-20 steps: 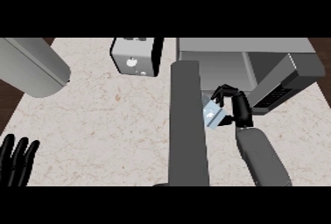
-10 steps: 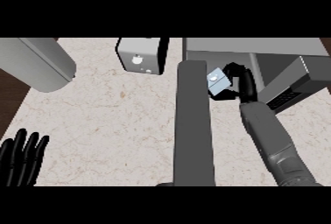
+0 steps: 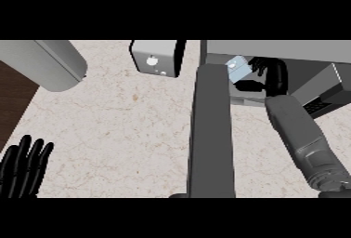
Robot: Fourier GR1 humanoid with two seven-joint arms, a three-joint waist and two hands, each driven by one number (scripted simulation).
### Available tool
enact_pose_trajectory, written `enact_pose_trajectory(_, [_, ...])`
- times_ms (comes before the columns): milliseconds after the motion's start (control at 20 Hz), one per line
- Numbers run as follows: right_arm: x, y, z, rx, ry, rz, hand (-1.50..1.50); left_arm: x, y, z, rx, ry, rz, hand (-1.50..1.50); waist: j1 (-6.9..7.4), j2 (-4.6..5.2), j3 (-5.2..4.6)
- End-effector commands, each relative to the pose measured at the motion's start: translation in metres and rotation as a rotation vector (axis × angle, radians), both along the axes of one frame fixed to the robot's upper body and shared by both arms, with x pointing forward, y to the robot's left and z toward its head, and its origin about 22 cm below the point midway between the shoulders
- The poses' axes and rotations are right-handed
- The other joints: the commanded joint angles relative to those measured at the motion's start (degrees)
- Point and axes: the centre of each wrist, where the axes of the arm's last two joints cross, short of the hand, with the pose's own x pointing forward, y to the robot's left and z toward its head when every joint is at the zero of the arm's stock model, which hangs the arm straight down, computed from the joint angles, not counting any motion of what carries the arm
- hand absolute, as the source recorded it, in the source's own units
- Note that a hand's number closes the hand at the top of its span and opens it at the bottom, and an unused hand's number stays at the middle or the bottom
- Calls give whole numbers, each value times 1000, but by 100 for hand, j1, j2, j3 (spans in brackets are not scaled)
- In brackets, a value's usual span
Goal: Pick up the milk, place it into the microwave and close the microwave
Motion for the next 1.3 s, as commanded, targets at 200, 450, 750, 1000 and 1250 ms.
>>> enact_pose_trajectory(200, [11,16,12,-150,79,65,-150,9,-4,-9,42,2,-1,-150,85,38,0])
enact_pose_trajectory(450, [11,42,10,-136,104,119,-150,8,-6,-8,31,12,-36,-150,114,52,5])
enact_pose_trajectory(750, [16,28,20,-108,88,124,-150,13,-4,-5,50,2,-10,-150,-16,14,2])
enact_pose_trajectory(1000, [13,38,13,-60,64,39,-150,8,-5,-8,61,10,-20,-150,29,24,2])
enact_pose_trajectory(1250, [12,16,13,-69,40,16,-150,-5,-11,-2,59,23,-25,-150,1,-22,2])
